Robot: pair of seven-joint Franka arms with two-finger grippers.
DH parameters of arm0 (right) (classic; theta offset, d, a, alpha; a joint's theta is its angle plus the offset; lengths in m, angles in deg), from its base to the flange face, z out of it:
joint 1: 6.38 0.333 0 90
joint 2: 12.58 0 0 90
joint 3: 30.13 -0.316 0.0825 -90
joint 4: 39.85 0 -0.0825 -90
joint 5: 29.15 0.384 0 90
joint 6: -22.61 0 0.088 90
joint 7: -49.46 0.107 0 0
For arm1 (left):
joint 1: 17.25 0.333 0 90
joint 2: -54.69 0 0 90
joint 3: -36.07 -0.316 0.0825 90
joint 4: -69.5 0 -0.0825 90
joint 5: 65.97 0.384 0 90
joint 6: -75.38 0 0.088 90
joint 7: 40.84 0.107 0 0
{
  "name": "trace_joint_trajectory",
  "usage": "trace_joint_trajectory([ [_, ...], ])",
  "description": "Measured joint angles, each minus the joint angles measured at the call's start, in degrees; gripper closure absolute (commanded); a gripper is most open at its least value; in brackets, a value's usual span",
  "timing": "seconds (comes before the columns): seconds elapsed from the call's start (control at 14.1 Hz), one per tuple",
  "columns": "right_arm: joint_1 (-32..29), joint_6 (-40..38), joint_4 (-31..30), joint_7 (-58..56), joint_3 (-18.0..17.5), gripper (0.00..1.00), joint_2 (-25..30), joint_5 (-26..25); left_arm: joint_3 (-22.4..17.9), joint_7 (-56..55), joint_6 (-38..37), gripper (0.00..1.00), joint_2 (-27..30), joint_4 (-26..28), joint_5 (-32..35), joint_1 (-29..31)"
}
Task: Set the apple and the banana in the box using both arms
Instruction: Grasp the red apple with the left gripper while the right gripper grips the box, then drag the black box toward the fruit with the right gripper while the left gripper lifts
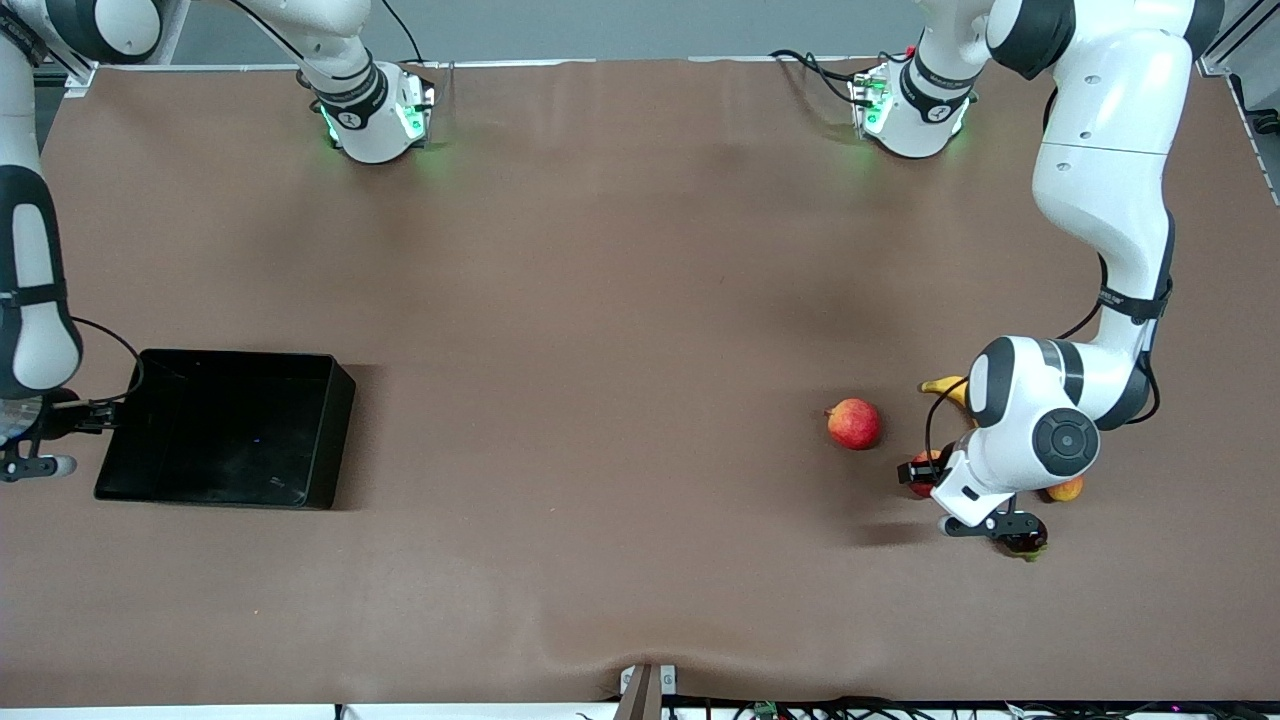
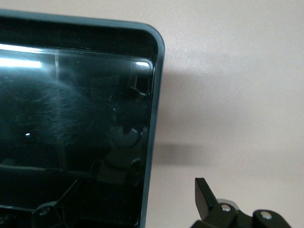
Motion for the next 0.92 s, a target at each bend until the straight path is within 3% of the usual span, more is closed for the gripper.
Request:
trace_joint_trajectory([
  [0.28, 0.0, 0.93, -1.57, -0.79, 0.0, 0.0, -0.54, -0.04, 0.01, -0.08, -0.29, 1.0, 0.6, -0.29, 0.0, -1.23],
  [0.35, -0.01, 0.93, -1.8, -0.84, 0.01, 0.24, -0.8, -0.13, 0.02, -0.08, -0.69, 1.0, 1.12, -0.54, 0.0, -1.33],
  [0.43, -0.01, 0.93, -1.84, -0.85, 0.01, 0.6, -1.12, -0.24, 0.04, -0.08, -1.37, 1.0, 1.91, -0.77, 0.0, -1.46],
  [0.5, -0.02, 0.93, -1.85, -0.85, 0.03, 0.89, -1.4, -0.27, 0.06, -0.08, -2.32, 1.0, 2.9, -0.99, 0.0, -1.61],
  [0.57, -0.03, 0.95, -1.78, -0.7, 0.07, 1.0, -1.44, -0.32, 0.09, -0.08, -3.32, 1.0, 4.03, -1.17, 0.0, -1.79],
  [0.92, -0.05, -0.06, -1.61, 2.53, 0.12, 1.0, -1.46, -0.32, 0.13, -0.14, -7.06, 1.0, 8.64, -2.25, 0.0, -3.34],
])
